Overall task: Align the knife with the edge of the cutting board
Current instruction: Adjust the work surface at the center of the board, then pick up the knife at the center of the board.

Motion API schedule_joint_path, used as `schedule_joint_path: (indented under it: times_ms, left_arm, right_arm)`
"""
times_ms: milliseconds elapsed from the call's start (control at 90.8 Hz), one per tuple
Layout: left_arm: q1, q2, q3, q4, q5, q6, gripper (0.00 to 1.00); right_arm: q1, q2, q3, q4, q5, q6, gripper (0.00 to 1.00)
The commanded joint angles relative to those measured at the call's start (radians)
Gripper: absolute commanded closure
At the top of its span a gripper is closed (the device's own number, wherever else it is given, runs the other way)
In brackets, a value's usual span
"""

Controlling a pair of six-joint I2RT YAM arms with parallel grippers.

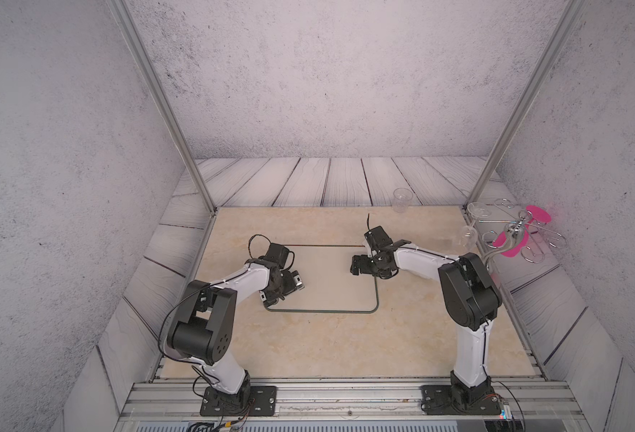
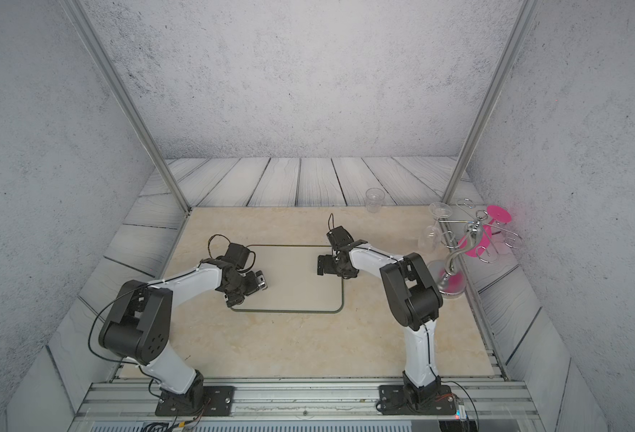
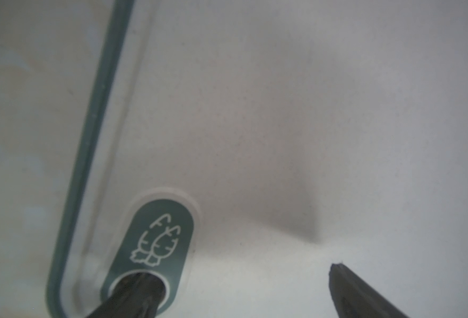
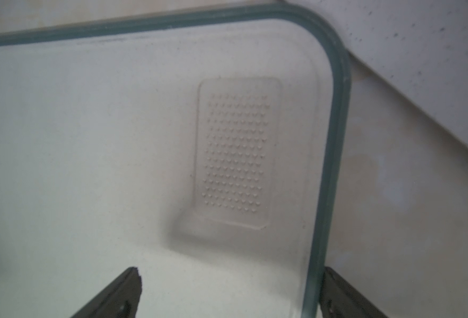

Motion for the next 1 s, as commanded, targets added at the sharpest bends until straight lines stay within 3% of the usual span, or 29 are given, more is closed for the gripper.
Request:
schedule_joint_path:
  times_ms: [0,385,517,793,991]
  left_arm:
    - [-0.006,-0.003,0.059,-0.062,0.004,0.033,0.00]
    - [0.017,-0.109,0.219,-0.184,-0.079,0.147,0.00]
    - [0.016,-0.171,0.228,-0.178,-0.047,0.165,0.00]
    - [0.016,-0.345,0.153,-0.109,-0.017,0.155,0.00]
    - [0.015,-0.425,0.084,-0.070,-0.039,0.151,0.00]
  right_arm:
    - [-0.004,-0.029,0.007,-0.023,-0.015,-0.010,0.01]
    - [-0.070,-0.225,-0.046,-0.038,0.130,-0.068,0.01]
    - [-0.133,-0.234,-0.074,-0.038,0.205,-0.102,0.01]
    - [-0.309,-0.167,-0.088,-0.023,0.147,-0.100,0.01]
    - [-0.349,-0.108,-0.078,-0.034,0.101,-0.100,0.01]
